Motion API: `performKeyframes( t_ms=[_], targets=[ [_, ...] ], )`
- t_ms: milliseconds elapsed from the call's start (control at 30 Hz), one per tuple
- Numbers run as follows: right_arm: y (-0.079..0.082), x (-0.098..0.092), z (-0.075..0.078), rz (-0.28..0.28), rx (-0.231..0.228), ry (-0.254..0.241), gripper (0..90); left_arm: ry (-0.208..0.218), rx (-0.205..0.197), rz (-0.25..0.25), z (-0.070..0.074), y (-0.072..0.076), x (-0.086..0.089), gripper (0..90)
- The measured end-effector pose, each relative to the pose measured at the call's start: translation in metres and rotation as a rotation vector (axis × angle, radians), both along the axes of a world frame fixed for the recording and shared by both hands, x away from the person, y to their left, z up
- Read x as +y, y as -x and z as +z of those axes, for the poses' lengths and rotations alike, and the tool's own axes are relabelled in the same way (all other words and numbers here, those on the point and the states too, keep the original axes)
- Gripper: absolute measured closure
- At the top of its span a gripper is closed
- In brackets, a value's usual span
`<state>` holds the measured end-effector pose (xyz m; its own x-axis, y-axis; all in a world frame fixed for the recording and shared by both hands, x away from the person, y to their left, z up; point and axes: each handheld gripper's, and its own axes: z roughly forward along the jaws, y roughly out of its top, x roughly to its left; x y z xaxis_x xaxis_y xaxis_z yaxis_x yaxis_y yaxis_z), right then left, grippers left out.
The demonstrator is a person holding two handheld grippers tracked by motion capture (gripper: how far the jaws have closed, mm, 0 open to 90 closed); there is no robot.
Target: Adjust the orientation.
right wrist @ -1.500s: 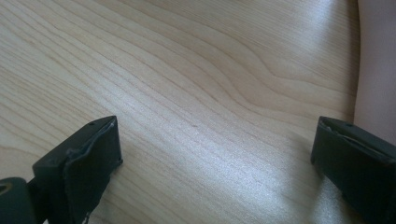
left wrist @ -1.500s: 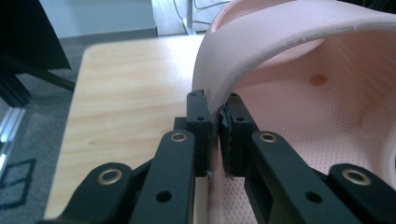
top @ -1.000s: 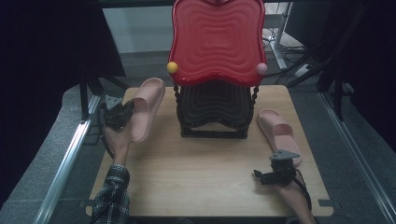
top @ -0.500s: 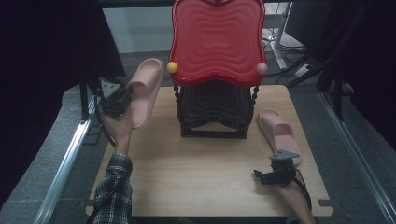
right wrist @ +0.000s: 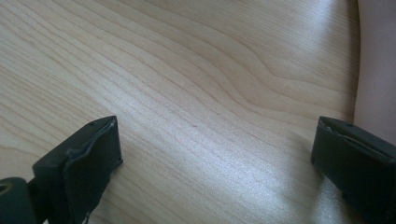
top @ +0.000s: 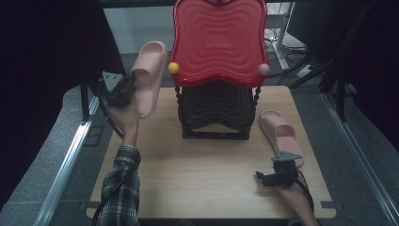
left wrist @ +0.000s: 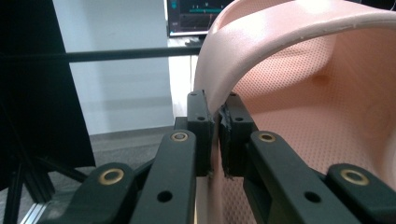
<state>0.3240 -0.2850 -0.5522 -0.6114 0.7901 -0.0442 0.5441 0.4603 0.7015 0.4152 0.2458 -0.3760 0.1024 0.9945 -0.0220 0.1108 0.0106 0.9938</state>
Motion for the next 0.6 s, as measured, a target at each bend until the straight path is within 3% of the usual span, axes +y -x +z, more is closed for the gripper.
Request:
performKeyframes(
  t_ms=[300, 600],
  targets=[
    [0.000, 0.000, 0.000, 0.000, 0.000, 0.000, 1.6, 0.018, -0.047, 0.004, 0.018, -0.007, -0.013, 84.1],
    [0.000, 0.000, 0.000, 0.000, 0.000, -0.001, 1.5, 0.041, -0.088, 0.005, 0.052, -0.017, -0.023, 84.0]
  ],
)
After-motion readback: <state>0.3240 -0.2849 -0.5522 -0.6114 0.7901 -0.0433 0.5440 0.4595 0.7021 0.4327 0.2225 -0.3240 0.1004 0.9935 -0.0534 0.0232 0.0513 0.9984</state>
